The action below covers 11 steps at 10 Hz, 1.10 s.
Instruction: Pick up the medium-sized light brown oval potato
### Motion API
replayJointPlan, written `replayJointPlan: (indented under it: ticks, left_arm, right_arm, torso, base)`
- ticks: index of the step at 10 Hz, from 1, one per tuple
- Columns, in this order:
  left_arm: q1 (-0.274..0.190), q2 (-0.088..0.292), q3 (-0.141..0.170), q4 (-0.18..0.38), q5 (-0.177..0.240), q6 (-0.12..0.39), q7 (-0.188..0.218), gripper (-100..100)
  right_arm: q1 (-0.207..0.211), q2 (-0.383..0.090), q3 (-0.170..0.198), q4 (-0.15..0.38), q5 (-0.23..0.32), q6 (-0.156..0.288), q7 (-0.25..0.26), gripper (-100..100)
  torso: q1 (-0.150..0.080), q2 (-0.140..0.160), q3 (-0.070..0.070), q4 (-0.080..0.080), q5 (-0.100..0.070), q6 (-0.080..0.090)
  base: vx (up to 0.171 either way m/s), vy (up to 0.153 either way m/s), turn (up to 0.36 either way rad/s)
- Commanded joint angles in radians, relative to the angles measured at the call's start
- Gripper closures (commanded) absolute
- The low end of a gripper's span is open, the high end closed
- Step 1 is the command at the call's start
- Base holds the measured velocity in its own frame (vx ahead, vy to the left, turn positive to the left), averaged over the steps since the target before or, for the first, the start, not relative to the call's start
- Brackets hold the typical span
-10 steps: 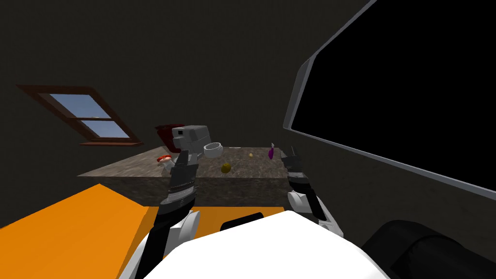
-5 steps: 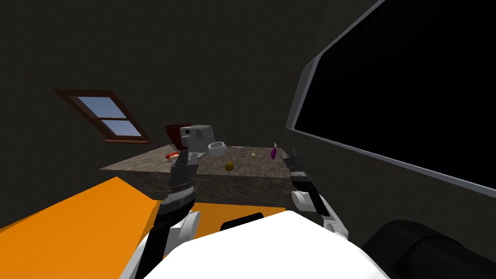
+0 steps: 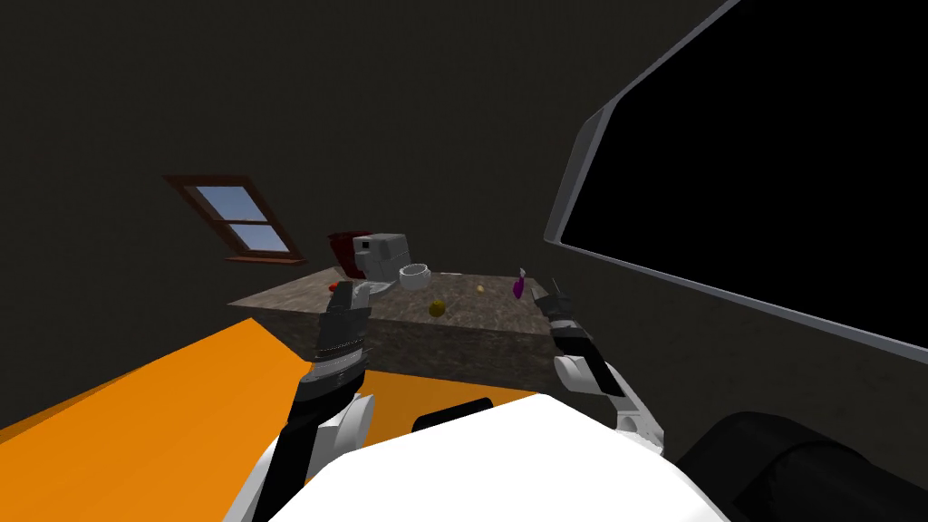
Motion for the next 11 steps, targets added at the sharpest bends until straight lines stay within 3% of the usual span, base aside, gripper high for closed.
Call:
replayJointPlan:
  ticks: [1, 2, 3, 4, 5, 6, 7, 8, 9, 10, 11]
  left_arm:
    - [0.000, 0.000, 0.000, 0.000, 0.000, 0.000, 0.000, 0]
    - [0.000, 0.000, 0.000, 0.000, 0.000, 0.000, 0.000, 0]
    - [0.000, 0.000, 0.000, 0.000, 0.000, 0.000, 0.000, 0]
    - [0.000, 0.000, 0.000, 0.000, 0.000, 0.000, 0.000, 0]
    - [0.000, 0.000, 0.000, 0.000, 0.000, 0.000, 0.000, 0]
    - [0.000, 0.000, 0.000, 0.000, 0.000, 0.000, 0.000, 0]
    - [0.000, 0.000, 0.000, 0.000, 0.000, 0.000, 0.000, 0]
    - [0.000, 0.000, 0.000, 0.000, 0.000, 0.000, 0.000, 0]
    - [0.000, 0.000, 0.000, 0.000, 0.000, 0.000, 0.000, 0]
    - [0.000, 0.000, 0.000, 0.000, 0.000, 0.000, 0.000, 0]
    - [0.000, 0.000, 0.000, 0.000, 0.000, 0.000, 0.000, 0]
  right_arm:
    - [-0.003, -0.009, -0.012, 0.014, -0.010, 0.020, -0.037, -100]
    - [-0.009, -0.030, -0.041, 0.041, -0.034, 0.057, -0.075, -100]
    - [-0.009, -0.030, -0.041, 0.041, -0.034, 0.057, -0.090, -100]
    - [-0.014, -0.049, -0.070, 0.069, -0.060, 0.097, -0.123, -100]
    - [-0.014, -0.049, -0.070, 0.069, -0.060, 0.097, -0.144, -100]
    - [-0.020, -0.067, -0.098, 0.098, -0.086, 0.138, -0.175, -100]
    - [-0.020, -0.067, -0.098, 0.098, -0.086, 0.138, -0.199, -100]
    - [-0.025, -0.084, -0.127, 0.128, -0.113, 0.180, -0.230, -100]
    - [-0.025, -0.084, -0.127, 0.128, -0.113, 0.180, -0.255, -100]
    - [-0.030, -0.099, -0.155, 0.159, -0.141, 0.223, -0.286, -100]
    - [-0.030, -0.099, -0.155, 0.159, -0.141, 0.223, -0.312, -100]
  torso:
    - [0.000, 0.000, 0.000, 0.000, 0.000, 0.000]
    - [-0.001, 0.000, 0.000, 0.000, 0.000, 0.000]
    - [0.000, 0.000, 0.000, 0.000, 0.000, 0.000]
    - [-0.001, 0.000, 0.000, 0.000, 0.000, 0.000]
    - [0.000, 0.000, 0.000, 0.000, 0.000, 0.000]
    - [0.000, -0.001, 0.000, 0.000, 0.000, 0.000]
    - [-0.001, -0.001, -0.001, 0.000, 0.000, 0.000]
    - [-0.001, -0.001, -0.001, 0.000, 0.000, 0.000]
    - [-0.001, -0.001, -0.001, 0.000, 0.000, 0.000]
    - [0.000, -0.001, 0.000, 0.000, 0.000, 0.001]
    - [0.000, -0.001, -0.001, 0.000, 0.000, 0.000]
  base:
    - [-0.015, 0.030, 0.059]
    - [-0.013, 0.037, 0.158]
    - [-0.011, 0.031, 0.076]
    - [-0.013, 0.042, 0.146]
    - [-0.004, 0.032, 0.081]
    - [0.001, 0.037, 0.165]
    - [-0.001, 0.028, 0.074]
    - [-0.005, 0.035, 0.155]
    - [-0.002, 0.034, 0.084]
    - [0.002, 0.045, 0.161]
    - [0.003, 0.034, 0.085]
